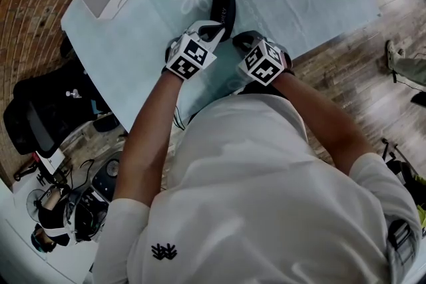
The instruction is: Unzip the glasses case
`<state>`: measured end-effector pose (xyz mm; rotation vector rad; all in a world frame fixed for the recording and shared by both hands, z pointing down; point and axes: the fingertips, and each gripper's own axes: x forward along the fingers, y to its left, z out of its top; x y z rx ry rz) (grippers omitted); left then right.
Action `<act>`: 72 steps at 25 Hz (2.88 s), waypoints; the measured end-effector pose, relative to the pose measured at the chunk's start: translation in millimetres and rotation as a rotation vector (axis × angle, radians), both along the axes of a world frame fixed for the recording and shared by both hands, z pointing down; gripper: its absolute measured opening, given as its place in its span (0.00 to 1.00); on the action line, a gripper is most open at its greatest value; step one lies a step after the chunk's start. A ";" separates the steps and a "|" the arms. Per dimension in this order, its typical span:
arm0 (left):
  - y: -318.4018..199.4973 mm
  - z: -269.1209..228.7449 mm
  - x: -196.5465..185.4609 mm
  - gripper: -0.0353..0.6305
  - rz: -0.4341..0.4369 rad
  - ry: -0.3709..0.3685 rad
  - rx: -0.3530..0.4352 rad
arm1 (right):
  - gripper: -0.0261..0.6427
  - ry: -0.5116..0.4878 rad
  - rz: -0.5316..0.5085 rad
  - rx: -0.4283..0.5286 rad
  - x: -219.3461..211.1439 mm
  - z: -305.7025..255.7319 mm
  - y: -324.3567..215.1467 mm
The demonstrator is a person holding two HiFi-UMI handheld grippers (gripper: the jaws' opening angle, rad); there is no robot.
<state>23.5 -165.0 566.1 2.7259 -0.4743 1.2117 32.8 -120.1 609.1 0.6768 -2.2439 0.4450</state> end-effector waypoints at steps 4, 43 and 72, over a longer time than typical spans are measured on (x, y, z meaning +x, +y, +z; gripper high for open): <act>-0.9 0.7 -0.3 0.13 -0.020 0.007 -0.003 | 0.04 0.000 -0.011 0.010 5.2 -1.3 -3.5; -3.7 0.6 1.8 0.13 -0.101 -0.005 -0.054 | 0.04 -0.005 -0.099 0.081 45.3 -8.7 -72.7; -6.3 2.9 0.2 0.13 -0.145 0.004 -0.071 | 0.04 0.007 -0.212 0.112 67.7 -4.9 -116.3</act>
